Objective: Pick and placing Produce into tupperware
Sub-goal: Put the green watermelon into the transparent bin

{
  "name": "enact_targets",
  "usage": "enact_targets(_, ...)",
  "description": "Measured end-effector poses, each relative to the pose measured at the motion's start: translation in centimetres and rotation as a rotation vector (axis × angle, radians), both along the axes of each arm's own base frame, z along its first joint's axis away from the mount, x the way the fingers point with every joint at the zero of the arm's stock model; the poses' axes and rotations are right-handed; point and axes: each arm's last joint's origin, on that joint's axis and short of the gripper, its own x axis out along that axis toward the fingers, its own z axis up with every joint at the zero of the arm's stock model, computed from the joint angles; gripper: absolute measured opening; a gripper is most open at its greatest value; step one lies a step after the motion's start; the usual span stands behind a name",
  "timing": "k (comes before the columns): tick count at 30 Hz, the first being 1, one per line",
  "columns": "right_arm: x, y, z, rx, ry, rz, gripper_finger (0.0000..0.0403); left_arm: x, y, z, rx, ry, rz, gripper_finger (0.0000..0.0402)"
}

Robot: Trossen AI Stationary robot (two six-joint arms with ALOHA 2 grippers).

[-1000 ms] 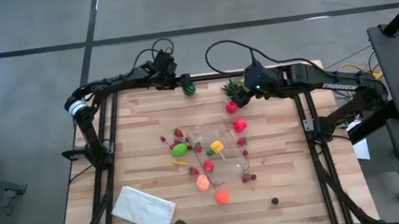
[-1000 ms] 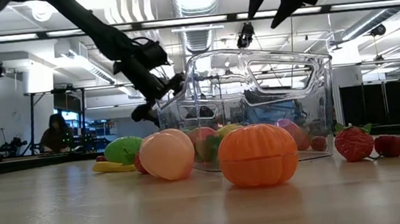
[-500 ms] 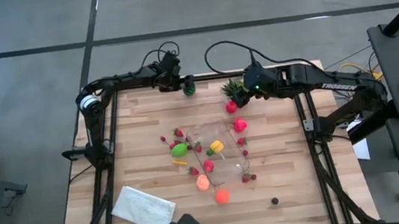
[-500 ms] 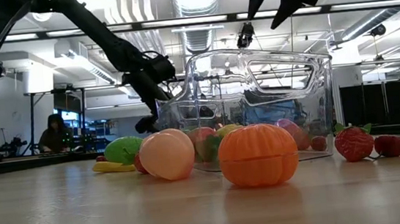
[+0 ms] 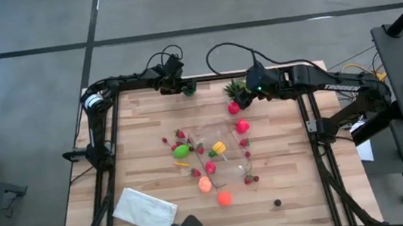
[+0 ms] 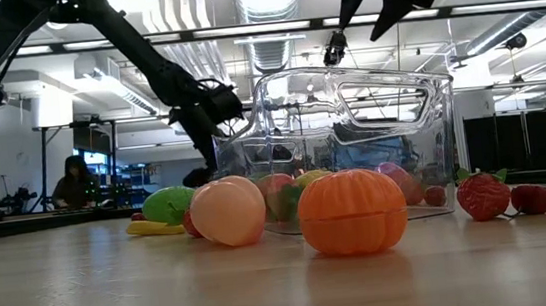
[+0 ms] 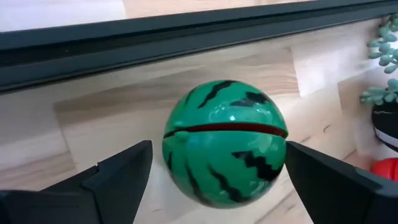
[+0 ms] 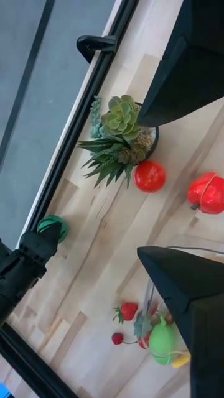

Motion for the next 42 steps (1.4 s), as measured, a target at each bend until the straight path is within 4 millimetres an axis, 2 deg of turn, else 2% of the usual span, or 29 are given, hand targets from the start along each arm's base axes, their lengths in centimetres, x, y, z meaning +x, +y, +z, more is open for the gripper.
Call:
enact_targets(15, 0.0, 0.0, -1.7, 0.024, 0.041, -0.018, 0.0319, 0.0, 0.0, -0.2, 0.033, 0.026, 0.023, 0.0345)
enact_targets(24, 0.0, 0.0, -1.7, 0.025, 0.040, -0.020, 0.0324, 0.0, -0.1, -0.3, 0.031, 0.026, 0.020, 0.0286)
enact_targets(30, -0.1, 0.0, -1.7, 0.025, 0.039, -0.020, 0.0321, 0.8, -0.9, 0.3, 0.010, -0.026, -0.072, 0.0280)
enact_targets(33, -0.2, 0.0, -1.4, 0.023, 0.028, -0.020, 0.0320, 1.5, -2.2, 1.5, 0.035, -0.057, -0.151, 0.0279)
enact_targets(37, -0.9, 0.1, -0.6, 0.005, 0.002, -0.021, 0.0324, 2.5, -5.0, 4.2, 0.113, -0.088, -0.277, 0.0279)
enact_targets(40, -1.6, 0.2, -0.1, -0.015, -0.010, -0.008, 0.0324, 3.2, -8.3, 7.6, 0.245, -0.139, -0.435, 0.0278)
enact_targets(42, -2.0, 0.3, 0.3, -0.027, -0.015, 0.006, 0.0322, 3.5, -11.2, 9.9, 0.352, -0.175, -0.572, 0.0278)
